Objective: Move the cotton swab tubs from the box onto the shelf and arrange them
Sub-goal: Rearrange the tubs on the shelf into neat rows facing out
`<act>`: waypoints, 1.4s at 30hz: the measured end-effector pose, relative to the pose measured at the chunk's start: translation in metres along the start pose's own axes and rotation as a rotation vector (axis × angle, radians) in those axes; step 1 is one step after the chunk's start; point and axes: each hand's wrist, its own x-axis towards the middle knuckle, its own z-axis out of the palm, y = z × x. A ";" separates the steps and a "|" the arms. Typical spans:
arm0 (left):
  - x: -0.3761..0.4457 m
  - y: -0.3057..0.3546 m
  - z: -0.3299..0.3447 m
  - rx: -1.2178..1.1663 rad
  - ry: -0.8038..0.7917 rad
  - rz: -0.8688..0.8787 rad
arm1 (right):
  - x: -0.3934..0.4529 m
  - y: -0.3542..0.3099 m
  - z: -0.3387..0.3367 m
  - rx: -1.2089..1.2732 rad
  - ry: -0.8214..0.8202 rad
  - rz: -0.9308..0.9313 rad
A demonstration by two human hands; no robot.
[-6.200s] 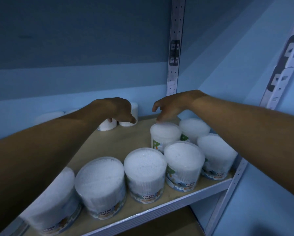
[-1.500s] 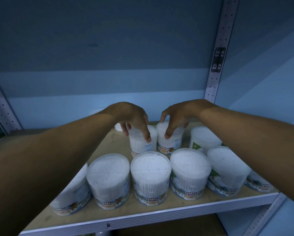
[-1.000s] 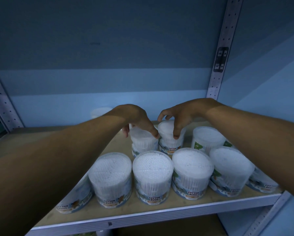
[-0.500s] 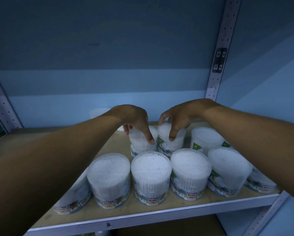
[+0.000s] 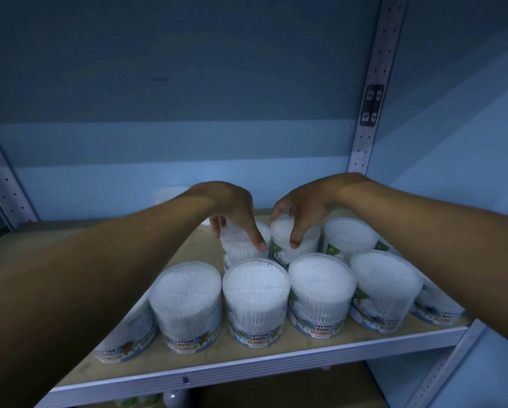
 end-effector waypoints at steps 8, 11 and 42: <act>-0.006 0.002 0.003 0.001 -0.011 -0.020 | -0.012 -0.004 0.003 -0.011 0.001 -0.020; -0.007 0.003 0.003 0.010 -0.021 -0.024 | -0.013 -0.005 0.004 -0.002 0.000 -0.011; -0.026 0.004 0.006 0.005 -0.005 -0.005 | -0.031 -0.013 0.004 0.012 -0.012 0.042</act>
